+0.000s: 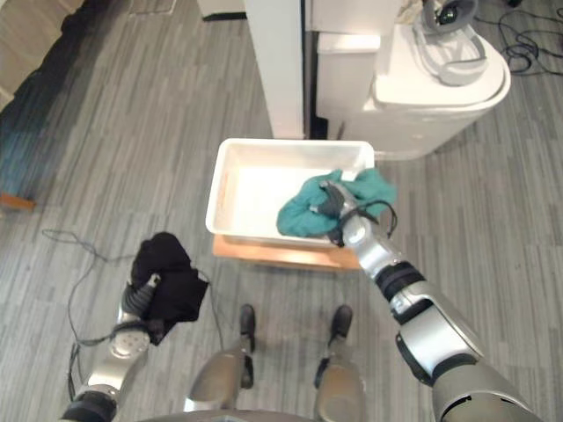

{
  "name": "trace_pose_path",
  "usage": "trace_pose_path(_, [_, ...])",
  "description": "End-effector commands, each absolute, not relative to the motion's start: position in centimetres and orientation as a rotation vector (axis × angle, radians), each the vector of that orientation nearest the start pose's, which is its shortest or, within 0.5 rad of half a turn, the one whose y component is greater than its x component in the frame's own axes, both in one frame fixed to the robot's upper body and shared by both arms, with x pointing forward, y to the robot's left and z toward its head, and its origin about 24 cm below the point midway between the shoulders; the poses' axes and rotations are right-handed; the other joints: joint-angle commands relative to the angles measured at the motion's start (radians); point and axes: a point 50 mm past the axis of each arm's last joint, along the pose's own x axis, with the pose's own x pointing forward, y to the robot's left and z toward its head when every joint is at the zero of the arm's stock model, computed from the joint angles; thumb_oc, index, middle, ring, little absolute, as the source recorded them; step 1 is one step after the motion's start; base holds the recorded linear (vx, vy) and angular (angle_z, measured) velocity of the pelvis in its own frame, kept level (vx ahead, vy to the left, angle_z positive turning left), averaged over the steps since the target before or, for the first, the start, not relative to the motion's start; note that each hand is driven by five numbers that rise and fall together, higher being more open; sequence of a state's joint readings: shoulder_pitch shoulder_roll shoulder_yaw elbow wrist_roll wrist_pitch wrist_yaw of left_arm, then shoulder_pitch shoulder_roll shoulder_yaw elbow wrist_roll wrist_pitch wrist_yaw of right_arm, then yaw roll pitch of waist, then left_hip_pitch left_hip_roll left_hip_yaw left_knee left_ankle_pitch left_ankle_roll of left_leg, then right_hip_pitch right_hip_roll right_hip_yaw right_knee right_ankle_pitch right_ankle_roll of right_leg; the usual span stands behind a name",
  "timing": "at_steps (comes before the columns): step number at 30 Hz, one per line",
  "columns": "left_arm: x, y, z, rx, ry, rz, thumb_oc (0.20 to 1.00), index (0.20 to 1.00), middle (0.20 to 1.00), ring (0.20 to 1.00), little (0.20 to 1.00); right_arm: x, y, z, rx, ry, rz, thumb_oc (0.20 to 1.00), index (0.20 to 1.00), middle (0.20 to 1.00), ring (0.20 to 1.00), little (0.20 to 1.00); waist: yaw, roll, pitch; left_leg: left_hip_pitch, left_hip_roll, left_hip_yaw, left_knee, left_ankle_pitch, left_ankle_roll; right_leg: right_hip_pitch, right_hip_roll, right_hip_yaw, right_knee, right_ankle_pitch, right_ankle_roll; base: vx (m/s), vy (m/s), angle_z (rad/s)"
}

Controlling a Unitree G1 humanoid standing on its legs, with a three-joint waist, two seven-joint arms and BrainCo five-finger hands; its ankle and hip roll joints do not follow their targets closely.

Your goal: Tidy up the quilt and then pick up the clothes from the bed and put them into the laundry hamper.

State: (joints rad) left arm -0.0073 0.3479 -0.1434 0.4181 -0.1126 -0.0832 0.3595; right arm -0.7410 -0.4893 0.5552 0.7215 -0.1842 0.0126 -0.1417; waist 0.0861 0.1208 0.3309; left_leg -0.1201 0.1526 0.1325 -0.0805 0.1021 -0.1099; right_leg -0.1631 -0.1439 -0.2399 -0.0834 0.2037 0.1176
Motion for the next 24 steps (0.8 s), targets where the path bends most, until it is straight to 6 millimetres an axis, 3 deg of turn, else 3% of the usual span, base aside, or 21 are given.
trace_pose_path(1, [26.0, 22.7, 2.5, 0.41, -0.001, 0.261, 0.2, 0.2, 0.2, 0.2, 0.2, 38.0, -15.3, 12.5, -1.044, -0.199, 0.11, 1.0, 1.0, 1.0, 1.0, 1.0, -0.024, -0.047, -0.057, 0.033, 0.039, 0.076, -0.007, -0.017, -0.07, 0.048, -0.063, 0.054, -0.004, -0.119, 0.093, 0.05, 0.017, 0.03])
trace_pose_path(2, [26.6, 22.1, 4.5, 0.45, -0.102, 0.22, 0.2, 0.2, 0.2, 0.2, 0.2, 37.5, -15.3, 12.4, -1.114, -0.24, 0.113, 1.0, 1.0, 1.0, 1.0, 1.0, -0.038, -0.057, -0.07, 0.05, 0.042, 0.083, -0.007, -0.023, -0.07, 0.064, -0.062, 0.058, -0.004, -0.122, 0.094, 0.09, 0.017, 0.03])
trace_pose_path(3, [27.0, 22.0, 6.3, 0.502, -0.184, 0.218, 0.2, 0.2, 0.2, 0.2, 0.2, 36.7, -15.9, 13.6, -1.239, -0.347, 0.09, 1.0, 1.0, 1.0, 1.0, 1.0, -0.056, -0.071, -0.081, 0.078, 0.047, 0.093, -0.007, -0.034, -0.069, 0.082, -0.061, 0.067, -0.004, -0.127, 0.095, 0.09, 0.017, -0.01])
trace_pose_path(4, [27.0, 22.0, 6.3, 0.503, -0.183, 0.218, 0.2, 0.2, 0.2, 0.2, 0.2, 36.6, -15.9, 13.6, -1.24, -0.346, 0.09, 1.0, 1.0, 1.0, 1.0, 1.0, -0.055, -0.071, -0.081, 0.079, 0.047, 0.093, -0.007, -0.034, -0.069, 0.083, -0.061, 0.067, -0.004, -0.127, 0.096, 0.12, 0.018, -0.14])
trace_pose_path(6, [27.5, 22.3, 7.5, 0.561, -0.228, 0.243, 0.2, 0.2, 0.2, 0.2, 0.2, 34.3, -18.1, 13.8, -1.344, -0.423, 0.022, 1.0, 1.0, 1.0, 1.0, 1.0, -0.113, -0.087, -0.1, 0.124, 0.054, 0.114, -0.007, -0.063, -0.069, 0.108, -0.057, 0.084, -0.004, -0.142, 0.1, 0.13, 0.025, -0.25])
trace_pose_path(14, [29.3, 21.0, 11.1, 0.543, -0.358, 0.257, 0.2, 0.2, 0.2, 0.2, 0.2, 28.4, -24.0, 10.2, -1.309, -0.271, -0.099, 1.0, 1.0, 1.0, 1.0, 1.0, -0.25, -0.111, -0.128, 0.195, 0.064, 0.193, -0.007, -0.096, -0.066, 0.105, -0.045, 0.164, -0.004, -0.14, 0.113, 0.06, 0.026, -0.46])
trace_pose_path(15, [29.8, 20.9, 11.3, 0.562, -0.358, 0.263, 0.2, 0.2, 0.2, 0.2, 0.2, 28.0, -24.2, 10.0, -1.302, -0.258, -0.099, 1.0, 1.0, 1.0, 1.0, 1.0, -0.261, -0.113, -0.126, 0.191, 0.065, 0.202, -0.007, -0.089, -0.066, 0.09, -0.042, 0.177, -0.004, -0.131, 0.112, -0.01, 0.028, -0.51])
trace_pose_path(18, [31.1, 21.9, 9.1, 0.641, -0.224, 0.296, 0.2, 0.2, 0.2, 0.2, 0.2, 26.6, -24.9, 8.5, -1.271, -0.195, -0.09, 1.0, 1.0, 1.0, 1.0, 1.0, -0.314, -0.113, -0.116, 0.188, 0.067, 0.234, -0.007, -0.09, -0.069, 0.056, -0.036, 0.208, -0.004, -0.121, 0.117, -0.03, 0.027, -0.38])
trace_pose_path(19, [31.1, 21.9, 9.1, 0.641, -0.225, 0.295, 0.2, 0.2, 0.2, 0.2, 0.2, 26.6, -24.9, 8.5, -1.271, -0.194, -0.091, 1.0, 1.0, 1.0, 1.0, 1.0, -0.311, -0.113, -0.118, 0.188, 0.067, 0.236, -0.007, -0.09, -0.069, 0.054, -0.036, 0.209, -0.004, -0.121, 0.117, -0.03, 0.034, -0.4])
trace_pose_path(20, [31.8, 22.5, 7.6, 0.662, -0.135, 0.316, 0.2, 0.2, 0.2, 0.2, 0.2, 26.0, -24.9, 7.9, -1.254, -0.174, -0.079, 1.0, 1.0, 1.0, 1.0, 1.0, -0.344, -0.113, -0.11, 0.182, 0.067, 0.256, -0.007, -0.088, -0.071, 0.03, -0.032, 0.232, -0.004, -0.114, 0.119, -0.02, 0.027, -0.4])
trace_pose_path(24, [33.0, 23.0, 6.8, 0.709, -0.063, 0.34, 0.2, 0.2, 0.2, 0.2, 0.2, 25.4, -25.3, 7.3, -1.224, -0.146, -0.088, 1.0, 1.0, 1.0, 1.0, 1.0, -0.38, -0.112, -0.094, 0.149, 0.064, 0.276, -0.007, -0.08, -0.074, -0.032, -0.025, 0.258, 0.001, -0.096, 0.125, -0.07, 0.03, -0.39])
